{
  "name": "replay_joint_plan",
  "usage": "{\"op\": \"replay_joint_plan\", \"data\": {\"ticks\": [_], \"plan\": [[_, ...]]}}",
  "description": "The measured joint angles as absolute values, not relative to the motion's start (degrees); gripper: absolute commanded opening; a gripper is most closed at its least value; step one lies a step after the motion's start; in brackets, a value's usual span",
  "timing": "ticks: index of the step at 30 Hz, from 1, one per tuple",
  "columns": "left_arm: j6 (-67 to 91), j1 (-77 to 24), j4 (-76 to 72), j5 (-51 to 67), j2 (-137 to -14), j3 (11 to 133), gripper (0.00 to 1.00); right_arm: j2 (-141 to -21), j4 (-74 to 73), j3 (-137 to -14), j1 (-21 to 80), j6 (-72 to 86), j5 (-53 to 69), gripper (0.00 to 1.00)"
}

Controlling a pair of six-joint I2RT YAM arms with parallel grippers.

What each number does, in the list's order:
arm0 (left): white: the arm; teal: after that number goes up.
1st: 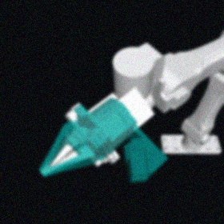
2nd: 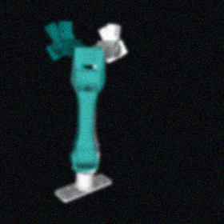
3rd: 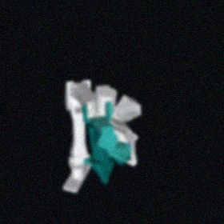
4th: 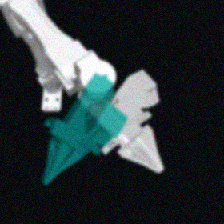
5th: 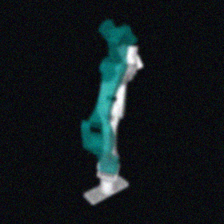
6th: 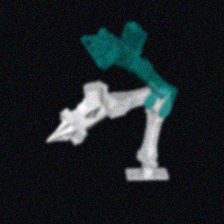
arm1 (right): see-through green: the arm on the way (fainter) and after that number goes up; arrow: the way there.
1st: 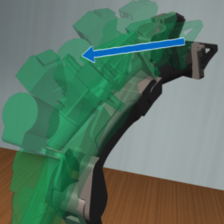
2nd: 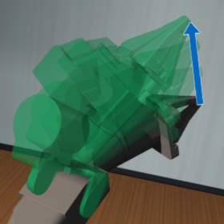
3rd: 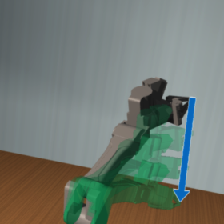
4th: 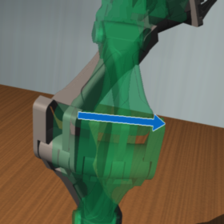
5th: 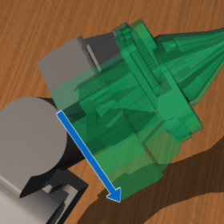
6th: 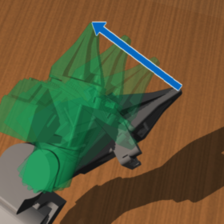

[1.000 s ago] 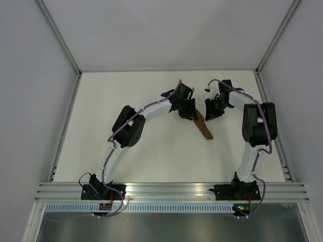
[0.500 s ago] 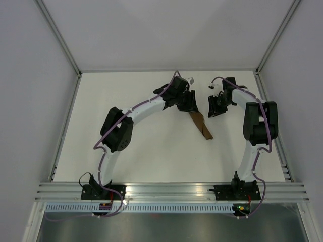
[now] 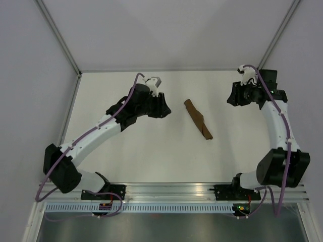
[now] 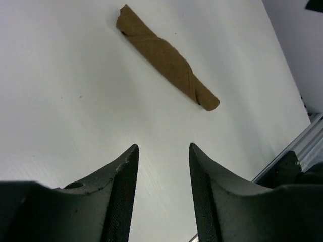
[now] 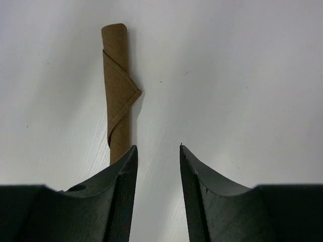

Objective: Fold the napkin, place the utensils inside, and roll it up
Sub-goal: Roll the napkin with the utensil

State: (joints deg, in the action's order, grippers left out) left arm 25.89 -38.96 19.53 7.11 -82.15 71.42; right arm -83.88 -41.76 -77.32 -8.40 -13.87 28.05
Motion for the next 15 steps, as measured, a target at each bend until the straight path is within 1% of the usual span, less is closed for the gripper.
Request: {"op": "replay_joint_plan", "data": {"ticks": [3,6,11,15], "plan": [[24.71,-38.81,19.62,5.37,-73.89,64.71,0.51,-75.20,-43.03,-75.22,-8.80,-14.85,28.29,0.45],[23.55,-38.81,19.31,4.12,-66.96,59.46,0.52,-69.01,-43.75,-72.66,-8.78,-15.22,28.56,0.46],[21.91,-38.74,19.62,2.70,-58.63,54.33,0.54,-63.07,-43.86,-66.94,-8.80,-14.94,28.14,0.47],[20.91,-38.74,19.57,2.00,-55.07,52.73,0.54,-60.84,-42.39,-62.89,-8.82,-14.28,26.72,0.47]]}}
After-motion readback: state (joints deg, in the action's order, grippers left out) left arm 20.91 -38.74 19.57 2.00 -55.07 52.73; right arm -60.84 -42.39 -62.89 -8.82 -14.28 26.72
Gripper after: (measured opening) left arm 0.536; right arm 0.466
